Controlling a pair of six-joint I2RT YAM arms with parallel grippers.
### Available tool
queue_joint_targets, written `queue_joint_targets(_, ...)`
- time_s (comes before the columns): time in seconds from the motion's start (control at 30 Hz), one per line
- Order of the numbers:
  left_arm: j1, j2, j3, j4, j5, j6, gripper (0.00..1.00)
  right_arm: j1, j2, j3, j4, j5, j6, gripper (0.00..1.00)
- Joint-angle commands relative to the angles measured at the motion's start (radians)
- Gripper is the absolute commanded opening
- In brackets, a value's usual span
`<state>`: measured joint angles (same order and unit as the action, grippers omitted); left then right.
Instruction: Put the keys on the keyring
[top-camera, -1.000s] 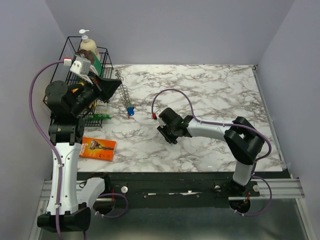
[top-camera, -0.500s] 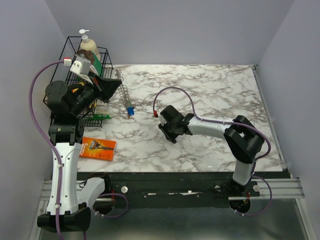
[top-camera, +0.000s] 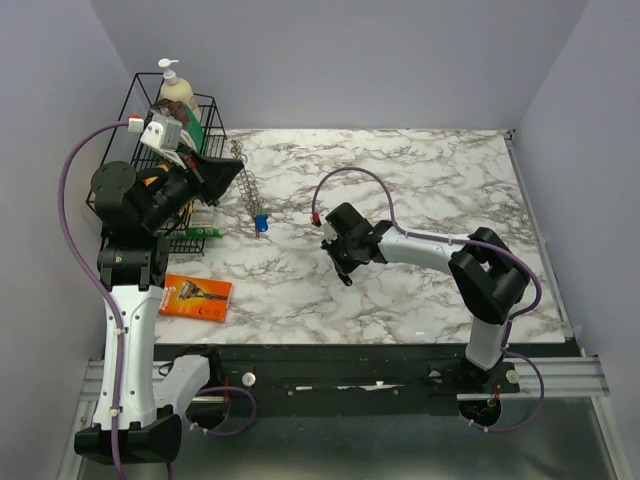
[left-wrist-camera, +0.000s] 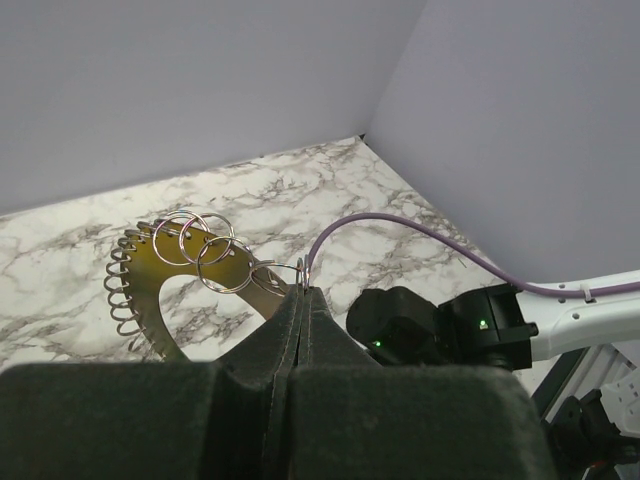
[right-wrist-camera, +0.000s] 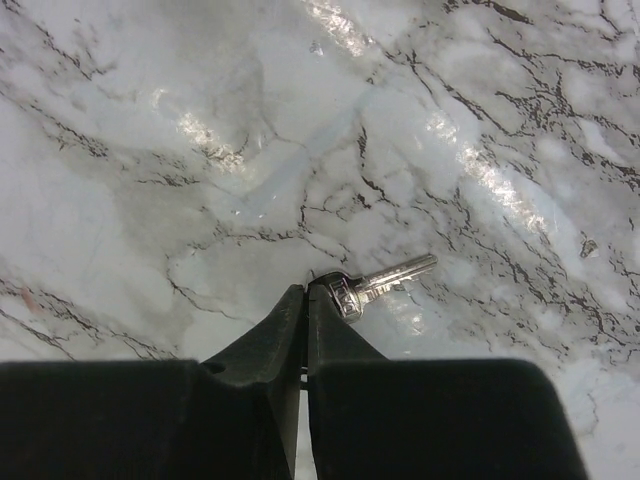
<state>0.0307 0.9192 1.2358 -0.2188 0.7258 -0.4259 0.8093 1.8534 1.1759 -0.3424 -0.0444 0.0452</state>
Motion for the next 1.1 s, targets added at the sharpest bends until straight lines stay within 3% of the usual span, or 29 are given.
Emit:
queue_joint_targets(0.0,0.005,-0.014,0.016,0.039,0.018,0.010,0.00,-0.012,0.003,0.031,-0.013,-0.037,0.005,0.11)
queue_joint_targets(0.2,0.005,-0.011,0.005,0.036,0.017,0.019,0.00,-0.018,-0.028,0.033,-0.014,-0.048,0.007,0.01)
queue_joint_targets(0.57,0.005,-0.008,-0.009,0.009,0.021,0.055,0.00,-0.039,-0.075,0.018,-0.001,-0.086,0.004,0.01)
queue_joint_targets(0.87,0.002,0.007,-0.029,-0.004,0.115,0.101,0.00,-0.042,-0.250,-0.001,0.003,-0.178,-0.036,0.01)
queue_joint_targets(1.07,-0.077,0.018,-0.035,-0.050,0.172,0.211,0.00,-0.045,-0.374,0.007,0.003,-0.238,-0.063,0.01)
